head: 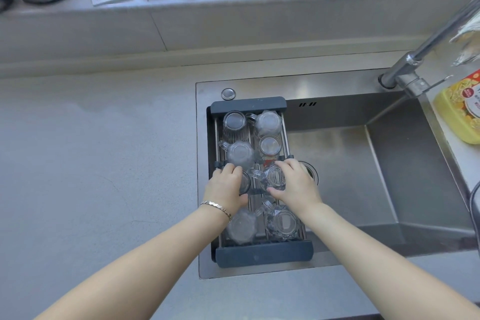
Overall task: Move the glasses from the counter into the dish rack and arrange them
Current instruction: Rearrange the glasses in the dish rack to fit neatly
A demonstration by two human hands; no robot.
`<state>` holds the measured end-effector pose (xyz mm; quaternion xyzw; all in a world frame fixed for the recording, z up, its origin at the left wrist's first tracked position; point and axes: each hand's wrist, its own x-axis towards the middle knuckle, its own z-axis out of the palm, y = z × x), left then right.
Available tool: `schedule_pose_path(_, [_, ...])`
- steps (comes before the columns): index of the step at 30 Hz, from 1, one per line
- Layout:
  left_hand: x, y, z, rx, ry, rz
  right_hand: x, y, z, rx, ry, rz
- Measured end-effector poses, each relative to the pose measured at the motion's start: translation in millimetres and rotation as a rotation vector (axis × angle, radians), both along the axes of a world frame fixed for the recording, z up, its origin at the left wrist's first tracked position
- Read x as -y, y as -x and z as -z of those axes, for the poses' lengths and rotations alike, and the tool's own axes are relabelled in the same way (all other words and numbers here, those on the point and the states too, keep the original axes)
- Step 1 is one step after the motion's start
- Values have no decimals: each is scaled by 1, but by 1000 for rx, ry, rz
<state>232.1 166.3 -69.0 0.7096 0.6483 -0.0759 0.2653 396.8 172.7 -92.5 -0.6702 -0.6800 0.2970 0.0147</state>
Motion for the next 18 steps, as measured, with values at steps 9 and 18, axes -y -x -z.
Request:
schedule_pose_path(9, [6,15,11,110,-8,22,5,-1,-1,-54,8,53])
schedule_pose_path(18, [41,23,8,277,-392,210,60,-14,-23,22,110,155])
